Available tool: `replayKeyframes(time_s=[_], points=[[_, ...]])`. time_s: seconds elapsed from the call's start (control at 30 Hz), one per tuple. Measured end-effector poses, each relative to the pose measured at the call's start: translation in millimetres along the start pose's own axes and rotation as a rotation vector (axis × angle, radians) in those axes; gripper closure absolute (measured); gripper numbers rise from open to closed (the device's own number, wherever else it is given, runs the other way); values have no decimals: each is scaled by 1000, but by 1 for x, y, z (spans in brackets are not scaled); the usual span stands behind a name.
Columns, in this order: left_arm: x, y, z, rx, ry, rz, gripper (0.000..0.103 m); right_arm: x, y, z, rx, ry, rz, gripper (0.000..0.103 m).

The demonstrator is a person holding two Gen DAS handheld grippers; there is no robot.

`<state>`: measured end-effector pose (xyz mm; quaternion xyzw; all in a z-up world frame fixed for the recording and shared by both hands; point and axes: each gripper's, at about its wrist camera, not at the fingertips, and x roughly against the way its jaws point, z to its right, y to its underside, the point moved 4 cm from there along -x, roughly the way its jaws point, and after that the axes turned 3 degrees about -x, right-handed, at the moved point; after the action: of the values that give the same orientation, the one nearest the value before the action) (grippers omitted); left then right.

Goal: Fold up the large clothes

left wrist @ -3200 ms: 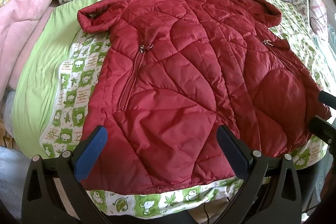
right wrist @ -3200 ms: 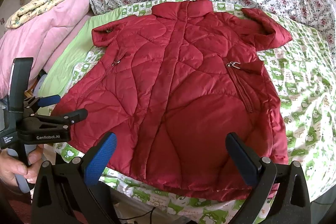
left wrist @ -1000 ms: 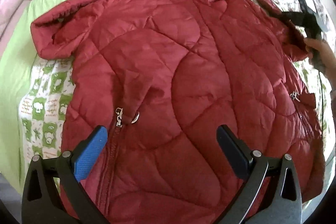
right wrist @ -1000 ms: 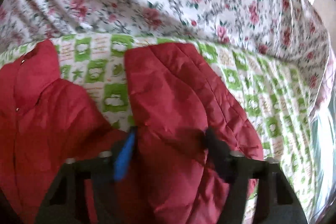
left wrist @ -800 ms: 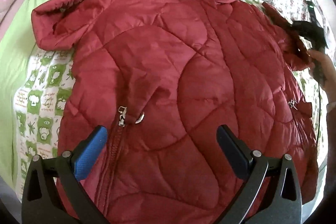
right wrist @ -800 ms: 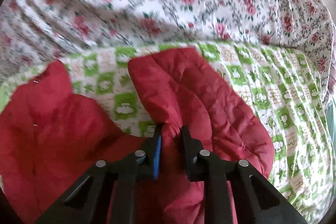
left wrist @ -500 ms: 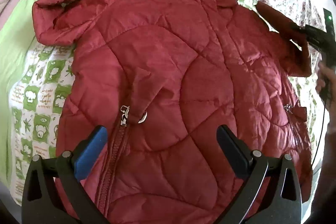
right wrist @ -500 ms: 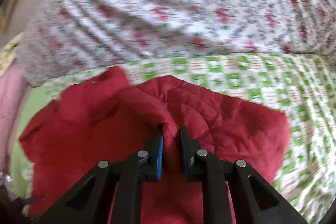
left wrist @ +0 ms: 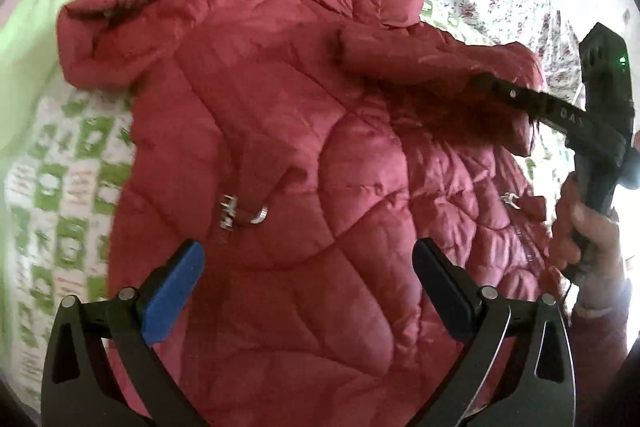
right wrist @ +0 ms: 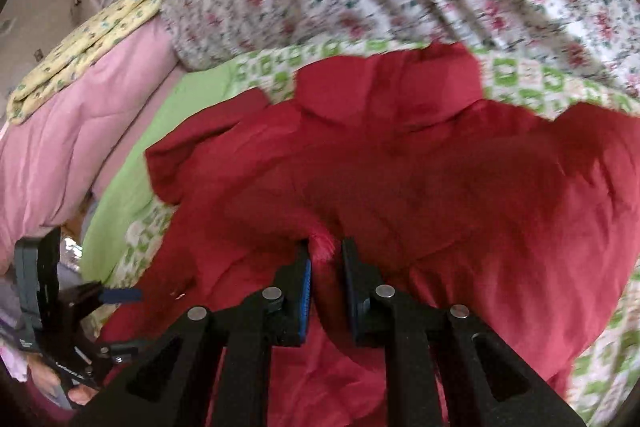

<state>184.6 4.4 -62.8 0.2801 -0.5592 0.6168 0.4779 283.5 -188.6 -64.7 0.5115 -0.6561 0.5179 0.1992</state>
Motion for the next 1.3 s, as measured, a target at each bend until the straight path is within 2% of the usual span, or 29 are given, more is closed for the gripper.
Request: replayKeyframes(time_s=[0.1,0.2,0.27,0.4,0.53,0.63,0.67,0.7,0.73,0.77,0.8,0.83,0.9,0.97,1.1,1.2,1.3], points=[[-1,-4,-10,15,-1,7,0,-9,6,-11,-11,-59,-12,89],[-2,-14,-21,75,72,11,0,-22,14,-23,21,-57,-44,88],[-5,-28,-30,120,128,28,0,-31,22,-29,59,-53,-68,84],[-23,-64,-47,182,162,17,0,-39,32,-27,50,-51,-89,80],[-47,-100,-41,154,198,-3,0,-37,35,-21,10,-65,-81,79],[-67,-118,-31,100,174,-36,0,-35,37,-18,-4,-67,-84,70],[-70,-119,-29,85,165,-39,4,-33,38,-17,-11,-70,-85,60],[-75,-122,-26,65,162,-41,17,-31,39,-15,-19,-72,-84,52],[-76,-123,-25,52,168,-41,28,-27,41,-14,-25,-75,-80,49],[-79,-123,-22,36,186,-45,49,-24,41,-13,-27,-73,-76,49],[-79,-123,-21,34,205,-46,58,-21,42,-12,-27,-67,-71,49],[-77,-123,-22,33,211,-39,60,-15,44,-10,-28,-57,-64,49],[-70,-122,-24,19,225,-16,75,-7,45,-6,-35,-46,-47,49],[-61,-121,-30,13,216,6,79,4,44,1,-55,-37,-20,49],[-41,-125,-57,26,112,78,79,34,35,31,-114,22,78,49],[-39,-126,-83,88,128,91,79,50,21,56,-178,63,131,49],[-47,-121,-82,70,141,65,79,51,5,69,-190,105,159,49]])
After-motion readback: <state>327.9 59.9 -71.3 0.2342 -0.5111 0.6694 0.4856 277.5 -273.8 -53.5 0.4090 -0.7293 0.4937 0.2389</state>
